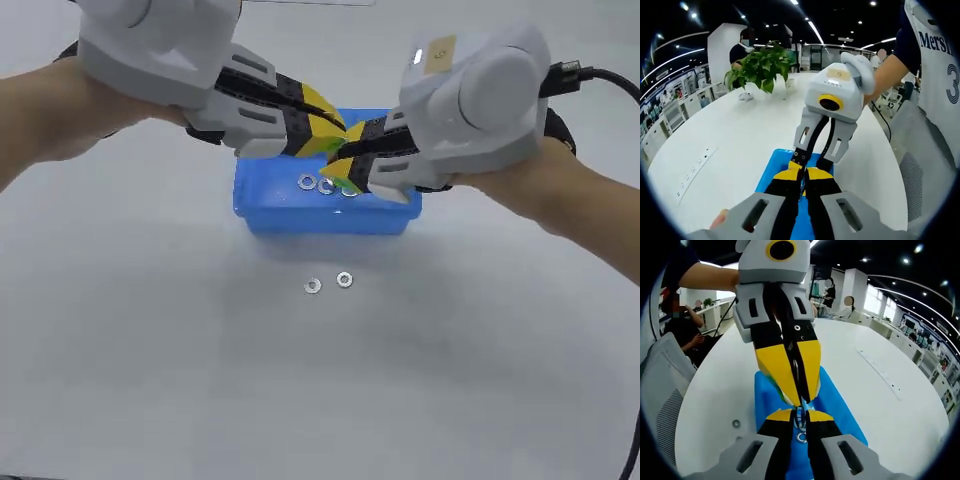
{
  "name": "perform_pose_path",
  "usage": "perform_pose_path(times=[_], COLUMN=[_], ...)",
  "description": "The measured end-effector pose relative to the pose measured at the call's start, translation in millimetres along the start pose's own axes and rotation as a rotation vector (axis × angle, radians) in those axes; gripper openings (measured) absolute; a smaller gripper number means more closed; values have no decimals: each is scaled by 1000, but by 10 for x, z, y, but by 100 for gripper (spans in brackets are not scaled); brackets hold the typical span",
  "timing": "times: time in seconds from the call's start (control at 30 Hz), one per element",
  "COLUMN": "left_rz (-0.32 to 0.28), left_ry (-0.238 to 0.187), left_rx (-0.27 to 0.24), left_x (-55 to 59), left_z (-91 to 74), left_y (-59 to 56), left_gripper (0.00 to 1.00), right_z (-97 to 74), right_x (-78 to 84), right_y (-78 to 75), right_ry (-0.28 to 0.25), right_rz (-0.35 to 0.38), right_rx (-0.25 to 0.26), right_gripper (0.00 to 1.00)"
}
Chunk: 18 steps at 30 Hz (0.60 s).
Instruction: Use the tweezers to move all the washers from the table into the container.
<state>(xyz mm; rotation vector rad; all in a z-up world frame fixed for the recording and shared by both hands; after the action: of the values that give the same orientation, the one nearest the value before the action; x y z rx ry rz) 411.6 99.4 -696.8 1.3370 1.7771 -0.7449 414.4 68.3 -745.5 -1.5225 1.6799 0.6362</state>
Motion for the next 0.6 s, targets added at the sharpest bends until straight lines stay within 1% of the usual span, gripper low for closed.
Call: perform_pose_path(times=[0.1,0.17,0.27,0.43,0.53,0.57,0.6], left_rz=[-6,-14,-14,-1,9,21,28], left_ry=[1,-6,-3,1,-6,-9,-12], left_rx=[2,-1,2,5,6,5,7], left_x=[27,12,5,-5,-43,-60,-94], left_z=[26,24,28,33,-6,-21,-47], left_y=[-4,-3,7,-20,-50,-59,-78], left_gripper=[7,7,7,6,6,6,6], right_z=[1,-8,-12,-30,-78,-93,-113], right_x=[27,23,19,18,-21,-39,-63], right_y=[-3,-16,-11,-4,22,25,31], right_ry=[3,-8,-7,0,-11,-17,-23], right_rz=[3,23,18,23,19,17,13], right_rx=[-2,-1,1,1,-3,-1,0], right_gripper=[10,10,10,11,11,11,11])
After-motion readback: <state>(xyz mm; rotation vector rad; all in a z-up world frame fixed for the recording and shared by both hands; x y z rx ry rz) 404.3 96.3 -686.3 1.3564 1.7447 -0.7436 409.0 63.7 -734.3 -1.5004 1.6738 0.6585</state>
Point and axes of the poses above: the centre of the closed fingertips' face, and the gripper's own axes: z roughly forward along the fingers, y roughly to its left, x roughly out of its underside, the point moved 4 cm from there along -z, roughly backward along the fingers, and after that the axes turned 2 degrees about x, right-handed, at the moved point
